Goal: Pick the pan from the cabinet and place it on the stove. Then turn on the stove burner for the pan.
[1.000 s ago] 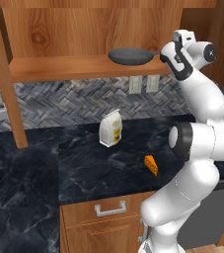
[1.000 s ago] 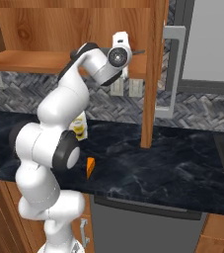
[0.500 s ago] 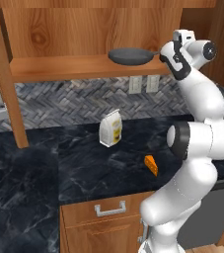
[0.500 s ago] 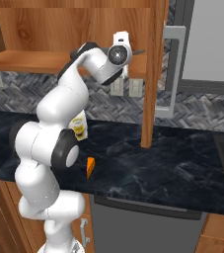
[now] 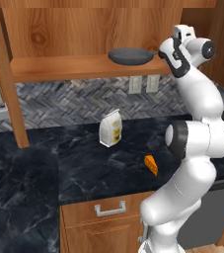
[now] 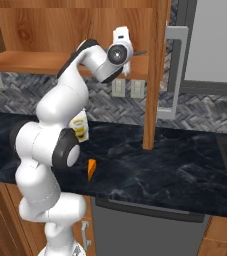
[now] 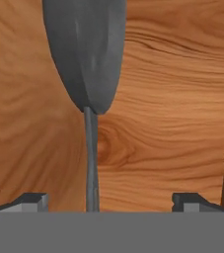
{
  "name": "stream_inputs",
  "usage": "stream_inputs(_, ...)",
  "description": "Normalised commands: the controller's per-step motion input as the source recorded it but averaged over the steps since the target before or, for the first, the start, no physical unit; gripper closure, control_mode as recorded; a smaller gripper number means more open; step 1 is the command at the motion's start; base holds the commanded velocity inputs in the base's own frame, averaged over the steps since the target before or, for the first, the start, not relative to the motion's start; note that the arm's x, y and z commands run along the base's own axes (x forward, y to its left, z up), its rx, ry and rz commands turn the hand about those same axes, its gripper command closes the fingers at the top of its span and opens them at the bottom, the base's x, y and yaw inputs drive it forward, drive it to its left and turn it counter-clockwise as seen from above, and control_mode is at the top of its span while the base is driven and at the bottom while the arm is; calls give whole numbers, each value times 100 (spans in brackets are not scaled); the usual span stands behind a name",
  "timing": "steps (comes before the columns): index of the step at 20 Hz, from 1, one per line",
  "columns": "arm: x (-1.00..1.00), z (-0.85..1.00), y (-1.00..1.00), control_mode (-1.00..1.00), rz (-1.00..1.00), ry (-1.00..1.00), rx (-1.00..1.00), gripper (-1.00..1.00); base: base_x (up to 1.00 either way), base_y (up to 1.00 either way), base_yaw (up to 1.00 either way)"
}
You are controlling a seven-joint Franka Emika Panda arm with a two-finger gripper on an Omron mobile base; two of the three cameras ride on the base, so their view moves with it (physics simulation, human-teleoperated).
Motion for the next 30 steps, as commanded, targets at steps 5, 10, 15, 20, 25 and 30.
stream_inputs(5, 29, 0, 0, -100, 0, 0, -4, -100, 0, 0, 0)
stream_inputs(10, 41, -1, 0, -100, 0, 0, -3, -100, 0, 0, 0)
stream_inputs(15, 33, -6, 0, -100, 0, 3, -4, -100, 0, 0, 0)
stream_inputs(20, 25, -5, -2, -100, 0, 4, -3, -100, 0, 0, 0)
stream_inputs(25, 15, -2, -4, -100, 0, 10, -2, -100, 0, 0, 0)
stream_inputs(30, 16, -10, -5, -100, 0, 7, -1, -100, 0, 0, 0)
